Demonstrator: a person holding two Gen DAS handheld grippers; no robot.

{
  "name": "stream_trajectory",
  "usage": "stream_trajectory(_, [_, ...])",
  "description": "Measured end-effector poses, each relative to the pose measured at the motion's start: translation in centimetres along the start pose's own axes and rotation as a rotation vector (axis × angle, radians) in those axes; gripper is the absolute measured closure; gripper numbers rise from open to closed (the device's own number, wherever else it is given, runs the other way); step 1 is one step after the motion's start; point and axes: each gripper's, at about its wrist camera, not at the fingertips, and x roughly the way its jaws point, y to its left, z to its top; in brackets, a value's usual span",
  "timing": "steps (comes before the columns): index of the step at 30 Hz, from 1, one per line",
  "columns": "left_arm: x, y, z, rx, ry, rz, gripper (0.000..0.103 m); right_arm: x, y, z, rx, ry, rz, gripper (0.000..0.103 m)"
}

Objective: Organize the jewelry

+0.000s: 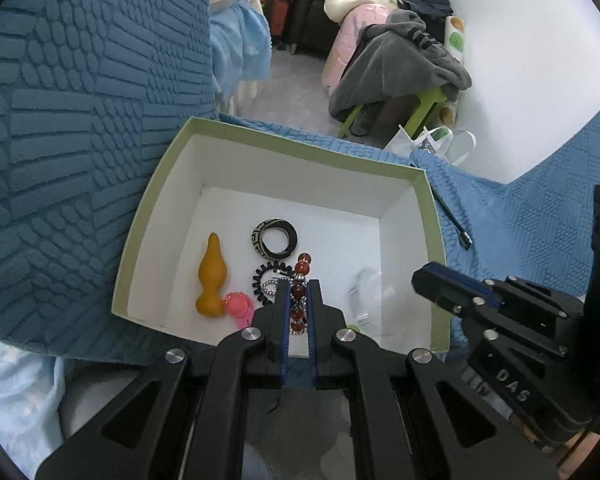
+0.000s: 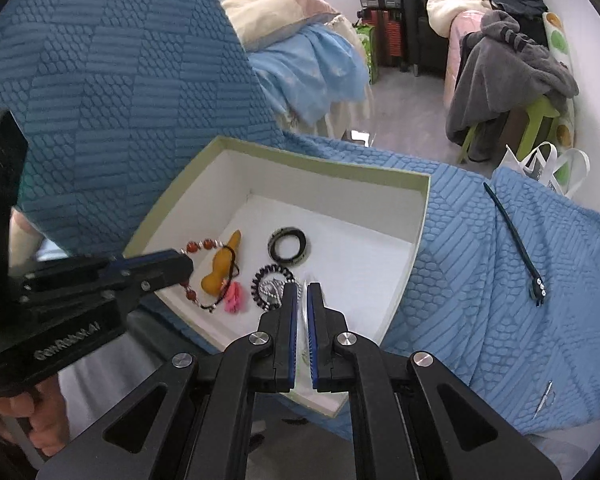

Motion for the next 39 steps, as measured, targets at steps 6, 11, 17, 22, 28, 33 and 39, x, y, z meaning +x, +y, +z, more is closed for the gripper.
stream_trajectory(6, [-1.7, -0.5, 0.8, -0.026, -0.067, 0.006, 0.050, -2.4, -0.7, 1.4, 0.014, -0.080, 0.017, 0.079])
stream_trajectory(11, [-2.8, -2.2, 1.9, -0.014, -0.107, 0.001, 0.043, -5.5, -2.0, 2.0, 0.008, -0.161, -0.010, 0.079])
stream_trajectory(17, [-2.5, -5.6, 2.6, 0.007, -0.143, -0.043, 0.040, -9.2, -5.1, 1.7, 0.041, -0.275, -0.091, 0.079])
stream_trajectory(22, [-1.7, -9.1, 3.1, 0.038, -0.161, -0.089, 0.040, -11.1, -9.0, 0.3, 0.092, -0.327, -0.168, 0.079])
stream_trajectory(28, [0.6, -12.5, 3.1, 0.075, -0.133, -0.129, 0.040, -11.0, -14.6, -3.0, 0.177, -0.311, -0.243, 0.079])
stream_trajectory(33, [3.9, -14.3, 2.9, 0.051, -0.075, -0.178, 0.040, -9.6, -19.2, -7.0, 0.256, -0.240, -0.276, 0.080])
stream_trajectory(39, [8.1, -17.4, 1.8, 0.057, -0.002, -0.211, 0.046, -6.0, -22.7, -11.4, 0.351, -0.109, -0.264, 0.087])
